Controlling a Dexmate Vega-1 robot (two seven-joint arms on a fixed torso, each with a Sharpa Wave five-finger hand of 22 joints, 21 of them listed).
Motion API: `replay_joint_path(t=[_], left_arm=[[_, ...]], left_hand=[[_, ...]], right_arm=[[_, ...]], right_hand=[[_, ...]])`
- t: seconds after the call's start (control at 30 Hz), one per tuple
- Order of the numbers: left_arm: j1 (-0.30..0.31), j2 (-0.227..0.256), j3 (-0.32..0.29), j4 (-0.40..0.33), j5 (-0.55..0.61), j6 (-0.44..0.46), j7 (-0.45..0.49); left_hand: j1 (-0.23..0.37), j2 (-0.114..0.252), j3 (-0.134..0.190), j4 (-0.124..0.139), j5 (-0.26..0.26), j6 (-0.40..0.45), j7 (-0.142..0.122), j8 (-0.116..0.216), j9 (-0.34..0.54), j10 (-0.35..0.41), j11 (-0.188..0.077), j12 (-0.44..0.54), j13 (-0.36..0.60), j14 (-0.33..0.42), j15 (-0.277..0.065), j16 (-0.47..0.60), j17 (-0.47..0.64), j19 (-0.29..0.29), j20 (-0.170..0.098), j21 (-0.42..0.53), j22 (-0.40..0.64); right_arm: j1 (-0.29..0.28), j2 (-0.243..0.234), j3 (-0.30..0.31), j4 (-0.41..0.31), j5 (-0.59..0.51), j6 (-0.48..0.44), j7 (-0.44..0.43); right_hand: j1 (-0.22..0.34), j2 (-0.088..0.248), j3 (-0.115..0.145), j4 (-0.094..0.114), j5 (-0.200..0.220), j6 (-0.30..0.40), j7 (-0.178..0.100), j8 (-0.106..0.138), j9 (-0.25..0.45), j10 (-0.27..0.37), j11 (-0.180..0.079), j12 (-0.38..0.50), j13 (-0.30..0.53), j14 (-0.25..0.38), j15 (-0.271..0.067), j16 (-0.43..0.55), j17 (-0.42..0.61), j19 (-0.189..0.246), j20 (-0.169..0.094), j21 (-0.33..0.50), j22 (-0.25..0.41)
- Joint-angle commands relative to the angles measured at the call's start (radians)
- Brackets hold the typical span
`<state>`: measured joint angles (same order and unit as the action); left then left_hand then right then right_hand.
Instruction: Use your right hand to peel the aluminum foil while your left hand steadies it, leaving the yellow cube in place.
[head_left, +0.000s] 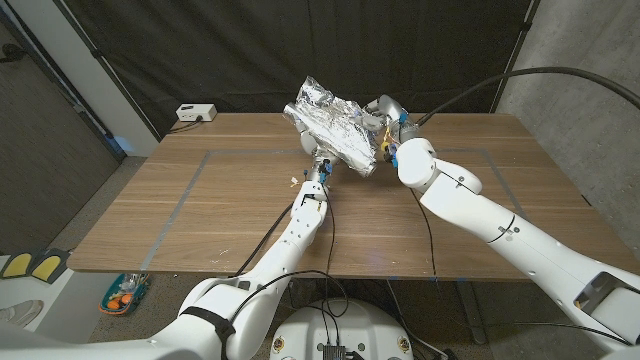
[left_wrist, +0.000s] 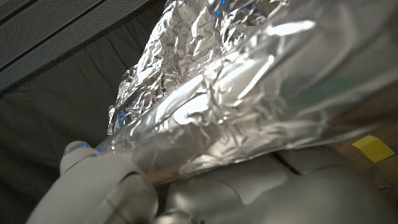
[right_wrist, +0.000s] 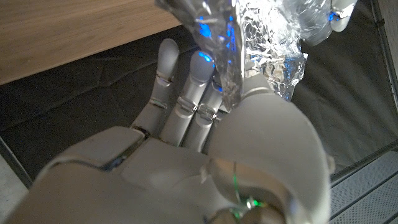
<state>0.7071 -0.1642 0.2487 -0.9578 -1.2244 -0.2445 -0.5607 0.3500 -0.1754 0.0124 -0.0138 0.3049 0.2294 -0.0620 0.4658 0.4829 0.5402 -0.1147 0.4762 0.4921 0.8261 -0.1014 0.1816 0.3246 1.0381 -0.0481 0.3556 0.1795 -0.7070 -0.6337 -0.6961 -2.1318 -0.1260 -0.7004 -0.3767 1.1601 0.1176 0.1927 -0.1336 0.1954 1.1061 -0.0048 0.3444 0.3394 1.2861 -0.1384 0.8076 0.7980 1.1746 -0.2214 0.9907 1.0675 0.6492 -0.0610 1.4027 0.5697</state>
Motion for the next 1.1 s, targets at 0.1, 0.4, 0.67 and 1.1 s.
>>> replay_joint_path(t=[0.1,0.4,0.67,1.1], left_arm=[[-0.002,-0.006,-0.017,0.012,-0.024,0.033,-0.03],[0.008,0.0,-0.016,-0.013,-0.019,0.037,-0.009],[0.001,-0.001,-0.02,0.0,-0.027,0.045,-0.028],[0.024,0.015,-0.023,-0.031,-0.032,0.056,-0.033]], left_hand=[[0.0,0.092,0.01,0.028,0.034,0.057,0.003,0.007,-0.018,0.037,0.003,0.01,-0.014,0.018,-0.076,0.014,-0.012,0.013,0.006,-0.011,0.005],[0.016,0.154,0.025,0.046,0.054,0.115,0.0,0.024,-0.028,0.095,-0.021,0.027,-0.03,0.055,-0.088,0.022,-0.027,0.035,-0.004,-0.016,0.004],[0.028,0.15,0.021,0.044,0.058,0.138,0.01,0.032,-0.032,0.118,-0.024,0.033,-0.038,0.055,-0.091,0.017,-0.036,0.044,-0.006,-0.02,0.003],[0.071,0.114,0.007,0.02,0.062,0.156,0.019,0.039,-0.037,0.132,-0.025,0.033,-0.052,0.048,-0.104,0.008,-0.054,0.05,-0.007,-0.03,0.002]], right_arm=[[-0.002,0.012,0.017,-0.016,-0.063,-0.005,-0.019],[0.001,0.034,0.022,-0.002,-0.098,0.004,-0.04],[0.011,0.042,0.018,-0.003,-0.134,-0.002,-0.04],[0.015,0.072,0.014,0.012,-0.201,0.02,-0.076]], right_hand=[[0.009,0.001,-0.003,0.0,-0.002,0.028,0.014,0.005,0.003,0.005,-0.001,0.004,0.006,0.015,-0.002,-0.014,0.01,-0.005,-0.146,0.021,-0.004],[0.012,0.001,-0.007,0.001,-0.003,0.028,0.013,0.004,0.004,0.006,0.0,0.002,0.004,0.021,-0.002,-0.026,0.025,-0.015,-0.146,0.049,-0.012],[0.016,0.002,-0.011,0.002,-0.003,0.031,0.017,0.003,0.003,0.01,0.001,0.001,0.001,0.027,-0.002,-0.038,0.039,-0.023,-0.146,0.076,-0.021],[0.022,0.001,-0.013,0.001,-0.004,0.036,0.021,0.0,0.0,0.017,0.004,0.0,-0.003,0.037,-0.003,-0.053,0.054,-0.028,-0.145,0.096,-0.042]])
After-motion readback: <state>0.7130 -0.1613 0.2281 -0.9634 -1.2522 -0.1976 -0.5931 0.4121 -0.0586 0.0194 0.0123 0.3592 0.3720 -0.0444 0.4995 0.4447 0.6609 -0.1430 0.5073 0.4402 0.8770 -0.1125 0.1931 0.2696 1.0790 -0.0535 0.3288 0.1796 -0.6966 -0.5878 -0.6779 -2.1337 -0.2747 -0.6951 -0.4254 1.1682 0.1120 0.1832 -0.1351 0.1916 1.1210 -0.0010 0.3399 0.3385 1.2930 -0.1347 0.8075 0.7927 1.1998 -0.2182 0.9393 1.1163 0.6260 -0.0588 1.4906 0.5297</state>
